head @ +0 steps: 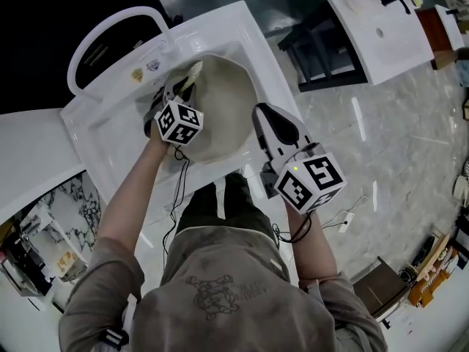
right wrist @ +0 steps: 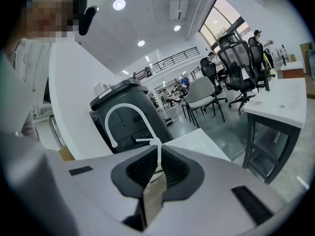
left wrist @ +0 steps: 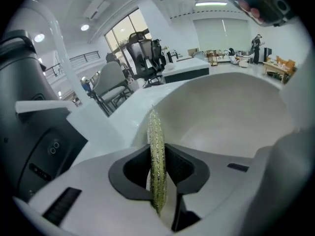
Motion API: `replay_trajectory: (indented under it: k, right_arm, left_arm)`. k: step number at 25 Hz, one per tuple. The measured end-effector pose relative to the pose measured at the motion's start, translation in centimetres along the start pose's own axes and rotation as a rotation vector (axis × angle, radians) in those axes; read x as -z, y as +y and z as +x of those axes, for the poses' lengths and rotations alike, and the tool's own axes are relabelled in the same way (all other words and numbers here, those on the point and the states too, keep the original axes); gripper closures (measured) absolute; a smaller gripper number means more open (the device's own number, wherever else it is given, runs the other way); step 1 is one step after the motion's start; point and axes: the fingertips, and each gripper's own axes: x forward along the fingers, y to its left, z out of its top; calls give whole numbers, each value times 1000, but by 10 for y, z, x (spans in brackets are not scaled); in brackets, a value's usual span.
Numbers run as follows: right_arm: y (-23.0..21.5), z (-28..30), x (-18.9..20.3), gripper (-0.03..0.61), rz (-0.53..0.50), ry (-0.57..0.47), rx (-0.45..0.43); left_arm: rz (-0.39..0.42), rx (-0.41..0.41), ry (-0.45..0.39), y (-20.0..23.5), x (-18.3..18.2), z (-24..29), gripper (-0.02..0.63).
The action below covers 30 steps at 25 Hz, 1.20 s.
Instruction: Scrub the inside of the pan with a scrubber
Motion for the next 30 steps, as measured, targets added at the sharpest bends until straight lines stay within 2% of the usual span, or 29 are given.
replay_trajectory:
  k: [5,8,11,15,20,27,30]
  right_arm:
    - [-3,-2,3,538,13,1,17]
    - [-1,-1,4,538,4,4,16]
    - [0,-4,2,538,-9,2,17]
    - [-2,-7,1,538,-6,-4,24]
    - [-2,-8,3,538,2,-5,33]
    - [-1,-12,5,538,8,-3,42]
    - [0,-15,3,538,11,-9,44]
  left_arm:
    - [-5,141,65,-41,12,13,535]
    - [-20,259,86,-65,16,13,534]
    - [29,302,83,-79,16,7,534]
    - [15,391,84,-96,14,-5,534]
    - [63,566,44,-133,6,-28,534]
    - [100,779,-25,-163,-2,-57,534]
    - [59,868,-33,-170,-2,-70,535]
